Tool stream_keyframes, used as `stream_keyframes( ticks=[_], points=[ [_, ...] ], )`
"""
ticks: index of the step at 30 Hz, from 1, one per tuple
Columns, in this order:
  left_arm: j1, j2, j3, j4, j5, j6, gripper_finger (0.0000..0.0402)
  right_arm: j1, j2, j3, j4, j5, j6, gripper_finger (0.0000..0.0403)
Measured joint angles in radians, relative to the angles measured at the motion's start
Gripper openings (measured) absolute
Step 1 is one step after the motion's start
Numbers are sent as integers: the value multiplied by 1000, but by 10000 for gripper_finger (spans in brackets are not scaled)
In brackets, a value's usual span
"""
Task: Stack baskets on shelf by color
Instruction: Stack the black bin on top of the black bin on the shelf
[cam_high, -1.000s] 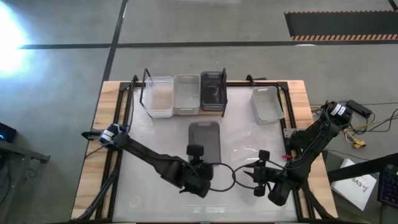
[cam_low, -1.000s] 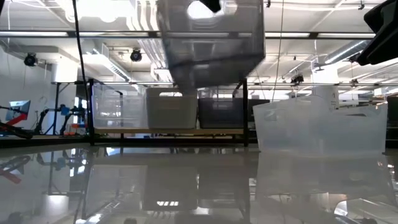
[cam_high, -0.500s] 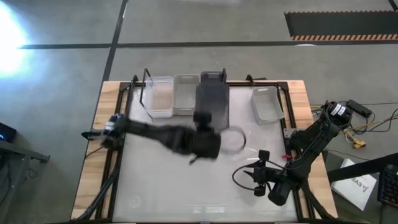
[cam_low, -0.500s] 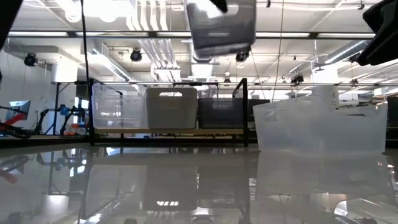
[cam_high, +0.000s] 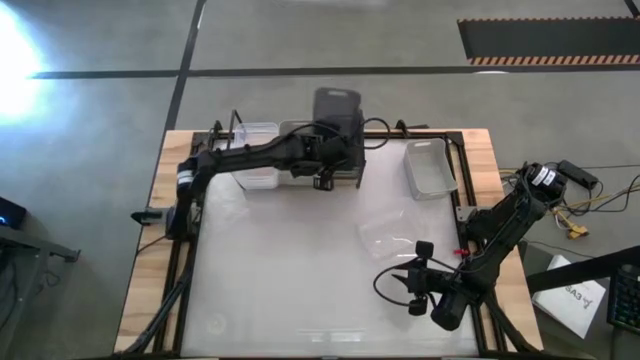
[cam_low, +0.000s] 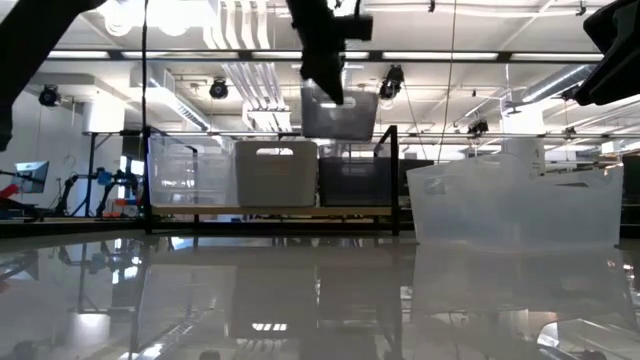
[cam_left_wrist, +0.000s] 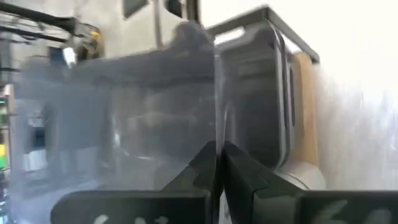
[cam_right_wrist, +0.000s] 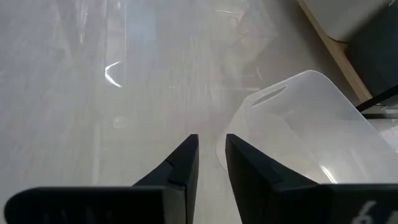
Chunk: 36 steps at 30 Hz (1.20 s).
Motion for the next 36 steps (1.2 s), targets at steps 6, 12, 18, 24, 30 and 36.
stream_keyframes(
  ticks=[6,12,18,24,30,36],
  points=[
    [20,2,-64,58,59,24,0,0,-11,0,-2,4,0,72],
    [23,2,-81,92,125,25,0,-9,-158,36,-183,124,53,56],
    [28,2,-82,112,182,22,0,-127,-416,96,-348,159,-1,32],
    [30,2,-81,127,226,22,0,-437,-659,52,-348,155,-175,9],
    [37,1,-81,156,275,22,0,-825,-820,-112,-123,-146,-437,8],
    [48,1,-81,172,342,22,0,-1203,-804,-276,256,-656,-591,8]
  ],
)
